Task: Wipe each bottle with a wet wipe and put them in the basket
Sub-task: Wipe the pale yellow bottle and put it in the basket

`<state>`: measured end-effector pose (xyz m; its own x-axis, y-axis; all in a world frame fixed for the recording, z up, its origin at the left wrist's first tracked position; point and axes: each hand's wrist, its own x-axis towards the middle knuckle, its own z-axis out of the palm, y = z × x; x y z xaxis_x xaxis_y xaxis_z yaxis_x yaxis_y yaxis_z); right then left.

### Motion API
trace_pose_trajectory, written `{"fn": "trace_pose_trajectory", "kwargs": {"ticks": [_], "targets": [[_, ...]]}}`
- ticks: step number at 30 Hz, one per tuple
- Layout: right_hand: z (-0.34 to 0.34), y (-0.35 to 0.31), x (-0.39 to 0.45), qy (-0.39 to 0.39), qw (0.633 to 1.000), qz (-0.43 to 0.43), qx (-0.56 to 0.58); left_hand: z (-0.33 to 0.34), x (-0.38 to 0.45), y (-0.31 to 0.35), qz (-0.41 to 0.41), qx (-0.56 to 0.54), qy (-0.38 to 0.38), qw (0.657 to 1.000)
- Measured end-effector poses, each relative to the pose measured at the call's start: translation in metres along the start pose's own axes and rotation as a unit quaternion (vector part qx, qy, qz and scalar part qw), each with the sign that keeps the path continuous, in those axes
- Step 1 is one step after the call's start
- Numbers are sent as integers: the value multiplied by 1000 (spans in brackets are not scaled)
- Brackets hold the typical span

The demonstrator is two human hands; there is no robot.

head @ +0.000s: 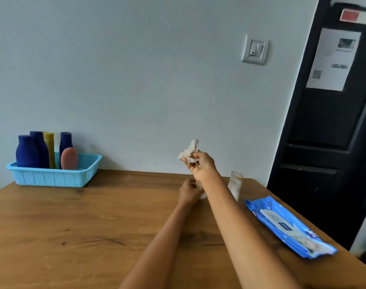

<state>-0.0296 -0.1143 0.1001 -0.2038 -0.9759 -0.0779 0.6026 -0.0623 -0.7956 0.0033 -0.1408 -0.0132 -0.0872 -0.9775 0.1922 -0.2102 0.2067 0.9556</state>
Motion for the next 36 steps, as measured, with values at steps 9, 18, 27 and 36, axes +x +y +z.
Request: {"fn": "trace_pose_trajectory", "kwargs": {"ticks": [9, 18, 27, 36], "targets": [[16, 12, -2, -11, 998, -27, 53, -101, 9, 0, -40, -345, 47, 937], [52, 43, 0, 1, 974, -171, -146, -149, -3, 31, 10, -530, -48, 846], [63, 42, -21, -13, 857, -347, -381, -161, -3, 46, 29, -504, -82, 859], [56, 37, -24, 16, 834, -345, -431, -170, -14, 56, 17, -465, -97, 880]]}}
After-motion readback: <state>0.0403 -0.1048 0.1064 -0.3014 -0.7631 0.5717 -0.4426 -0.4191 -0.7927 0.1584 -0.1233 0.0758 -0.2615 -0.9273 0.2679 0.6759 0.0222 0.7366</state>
